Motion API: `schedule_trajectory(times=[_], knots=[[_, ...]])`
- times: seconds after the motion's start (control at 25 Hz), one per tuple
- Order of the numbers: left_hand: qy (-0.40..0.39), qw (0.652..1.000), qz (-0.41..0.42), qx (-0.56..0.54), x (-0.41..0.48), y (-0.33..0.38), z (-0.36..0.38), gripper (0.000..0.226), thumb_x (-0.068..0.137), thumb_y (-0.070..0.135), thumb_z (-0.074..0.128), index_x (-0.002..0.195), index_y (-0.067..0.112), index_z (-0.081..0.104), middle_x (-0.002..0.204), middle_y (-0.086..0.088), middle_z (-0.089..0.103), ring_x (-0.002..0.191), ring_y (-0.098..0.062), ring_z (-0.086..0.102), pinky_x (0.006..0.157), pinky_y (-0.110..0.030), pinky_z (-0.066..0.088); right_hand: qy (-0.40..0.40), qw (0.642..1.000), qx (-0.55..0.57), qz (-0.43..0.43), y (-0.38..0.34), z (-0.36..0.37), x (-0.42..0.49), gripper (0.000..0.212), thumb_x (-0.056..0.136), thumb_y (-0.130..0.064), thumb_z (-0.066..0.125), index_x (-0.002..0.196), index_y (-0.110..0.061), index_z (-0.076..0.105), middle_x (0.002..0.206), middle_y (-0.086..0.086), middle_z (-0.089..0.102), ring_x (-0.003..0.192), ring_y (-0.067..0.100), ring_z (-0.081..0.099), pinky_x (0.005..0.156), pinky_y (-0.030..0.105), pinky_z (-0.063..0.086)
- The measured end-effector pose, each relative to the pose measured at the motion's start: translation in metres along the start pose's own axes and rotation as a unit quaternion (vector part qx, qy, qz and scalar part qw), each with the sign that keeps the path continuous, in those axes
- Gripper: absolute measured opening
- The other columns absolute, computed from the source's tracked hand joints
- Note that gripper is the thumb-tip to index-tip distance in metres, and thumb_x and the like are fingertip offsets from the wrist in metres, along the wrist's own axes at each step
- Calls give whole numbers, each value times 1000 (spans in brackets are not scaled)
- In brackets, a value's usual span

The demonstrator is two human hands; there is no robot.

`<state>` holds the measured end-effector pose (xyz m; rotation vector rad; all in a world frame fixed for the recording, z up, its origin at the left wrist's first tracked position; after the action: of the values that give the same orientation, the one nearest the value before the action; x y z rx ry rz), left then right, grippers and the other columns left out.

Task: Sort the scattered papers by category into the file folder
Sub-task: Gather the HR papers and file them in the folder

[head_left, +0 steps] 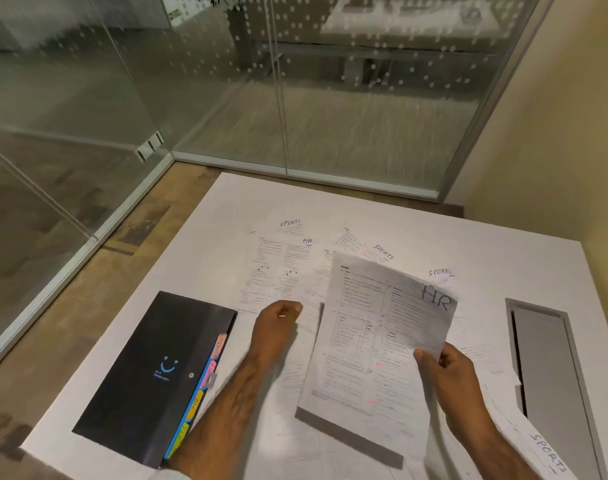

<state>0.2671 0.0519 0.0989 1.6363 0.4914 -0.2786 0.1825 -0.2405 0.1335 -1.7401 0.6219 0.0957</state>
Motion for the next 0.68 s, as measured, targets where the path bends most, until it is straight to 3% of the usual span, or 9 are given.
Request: schedule_trajectory(times=[0.08,0.2,0.28,0.32,0.4,0.52,0.68], knots=[[41,998,3,47,50,2,-31,20,95,11,69,113,0,68,105,-8,66,95,-23,62,51,-3,44,16,1000,2,16,-4,8,10,17,95,-9,65,96,-23,73,85,-2,79,82,23,74,78,45,58],[54,981,15,184,129,-5,-74,44,85,27,80,125,23,63,118,1,63,98,-13,61,63,-4,46,42,998,-7,47,-5,21,20,15,94,-10,67,106,-15,73,91,3,78,87,28,73,79,44,58],[32,972,18,231,175,-5,-91,60,71,43,83,124,43,57,135,1,61,111,-14,63,84,-24,58,71,996,-14,61,-7,31,26,15,92,-7,69,107,-8,72,90,5,76,83,28,71,72,37,53],[27,961,29,272,195,-2,-93,67,70,46,81,130,44,52,141,2,58,120,-18,60,95,-37,57,84,994,-21,66,-10,35,29,14,91,-5,70,105,-6,72,87,4,74,79,26,69,68,34,51],[35,926,66,369,222,14,-92,77,76,45,78,144,32,45,148,2,51,133,-24,51,108,-45,47,98,991,-48,76,-13,42,37,12,90,-3,71,102,-5,71,82,2,71,74,20,64,65,31,47],[25,900,95,425,260,28,-85,93,79,49,76,157,24,30,164,-2,32,149,-26,32,120,-46,31,103,987,-68,99,-10,57,44,14,88,-4,74,102,-5,71,81,2,70,74,20,62,75,36,47],[-27,847,113,519,298,24,-76,108,80,54,74,162,21,11,171,-4,13,157,-31,13,125,-48,20,108,986,-65,112,-4,76,45,14,88,-3,73,100,-8,70,82,0,71,75,19,63,68,32,46]])
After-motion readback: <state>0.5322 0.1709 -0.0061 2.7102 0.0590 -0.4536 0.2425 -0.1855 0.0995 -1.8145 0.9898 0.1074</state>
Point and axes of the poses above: each hand's wrist, its own x-axis towards the middle knuckle, its own z-axis out of the palm, y = z × x, the point moved 3 cm from there along x, towards the middle knuckle
